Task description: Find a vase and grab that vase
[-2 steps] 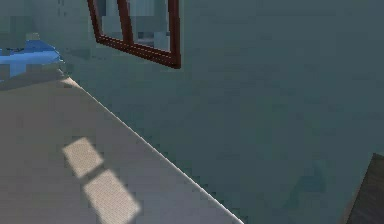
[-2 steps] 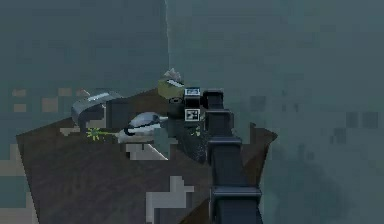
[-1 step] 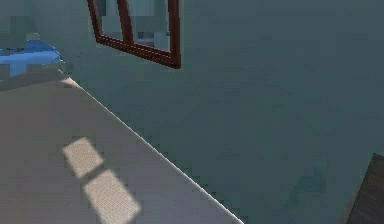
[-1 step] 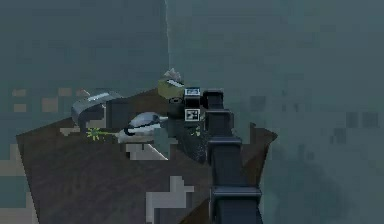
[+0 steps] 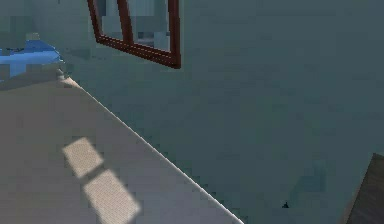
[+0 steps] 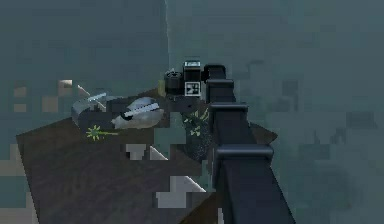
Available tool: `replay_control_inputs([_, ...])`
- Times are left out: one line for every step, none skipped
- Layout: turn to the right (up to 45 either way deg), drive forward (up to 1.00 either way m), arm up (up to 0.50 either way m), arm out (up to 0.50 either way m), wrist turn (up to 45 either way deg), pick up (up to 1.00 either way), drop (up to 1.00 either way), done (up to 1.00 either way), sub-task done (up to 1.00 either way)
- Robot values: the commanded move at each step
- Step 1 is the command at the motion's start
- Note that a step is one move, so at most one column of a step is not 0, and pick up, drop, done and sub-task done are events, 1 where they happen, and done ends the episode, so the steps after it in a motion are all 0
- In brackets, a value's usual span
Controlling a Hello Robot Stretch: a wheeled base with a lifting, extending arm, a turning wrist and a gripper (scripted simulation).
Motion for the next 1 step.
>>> replay_control_inputs([0.0, 0.0, 0.0, 0.0, 0.0, 0.0, 0.0, 1.0, 0.0])
